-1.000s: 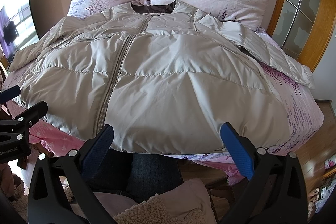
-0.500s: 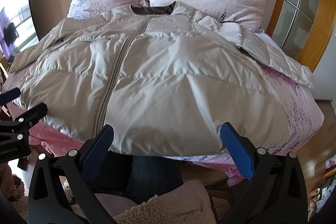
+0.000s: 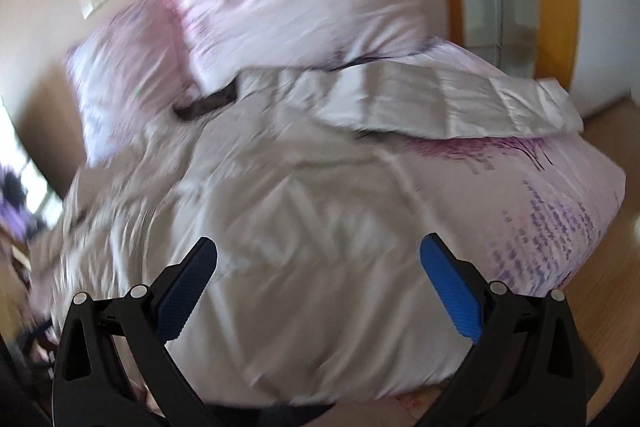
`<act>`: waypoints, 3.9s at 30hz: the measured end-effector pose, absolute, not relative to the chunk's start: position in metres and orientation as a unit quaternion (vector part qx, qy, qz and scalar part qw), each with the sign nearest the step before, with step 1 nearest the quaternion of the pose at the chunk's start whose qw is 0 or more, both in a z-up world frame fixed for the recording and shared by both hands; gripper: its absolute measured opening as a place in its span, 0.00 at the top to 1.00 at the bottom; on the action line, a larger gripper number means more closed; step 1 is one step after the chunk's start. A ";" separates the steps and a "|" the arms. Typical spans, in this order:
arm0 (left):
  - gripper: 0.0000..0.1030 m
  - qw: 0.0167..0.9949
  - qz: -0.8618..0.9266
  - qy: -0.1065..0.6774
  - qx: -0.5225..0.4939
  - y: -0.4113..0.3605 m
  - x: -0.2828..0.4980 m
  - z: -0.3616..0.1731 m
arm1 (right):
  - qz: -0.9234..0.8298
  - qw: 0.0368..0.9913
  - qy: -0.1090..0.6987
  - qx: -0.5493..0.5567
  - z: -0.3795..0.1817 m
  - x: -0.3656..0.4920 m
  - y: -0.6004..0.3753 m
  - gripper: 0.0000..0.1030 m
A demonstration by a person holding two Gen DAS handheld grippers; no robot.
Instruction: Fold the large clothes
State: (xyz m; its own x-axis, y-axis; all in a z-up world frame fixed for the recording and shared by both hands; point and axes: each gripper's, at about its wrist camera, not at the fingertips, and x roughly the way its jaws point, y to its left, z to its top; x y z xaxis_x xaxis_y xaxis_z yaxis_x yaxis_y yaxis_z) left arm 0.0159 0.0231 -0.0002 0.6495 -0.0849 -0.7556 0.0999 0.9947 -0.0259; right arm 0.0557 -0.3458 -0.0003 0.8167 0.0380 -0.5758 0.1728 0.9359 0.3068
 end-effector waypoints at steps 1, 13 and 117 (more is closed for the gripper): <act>0.02 0.908 -0.050 0.415 0.007 0.025 0.018 0.001 | -0.036 0.934 0.298 0.196 0.001 0.060 -0.359 0.01; 0.02 0.912 0.026 0.409 -0.039 0.096 0.068 0.028 | -0.113 0.800 0.280 0.519 -0.049 0.114 -0.549 0.24; 0.23 0.806 -0.171 0.497 -0.273 0.074 0.301 -0.011 | 0.039 0.920 0.350 0.173 0.070 0.256 -0.293 0.15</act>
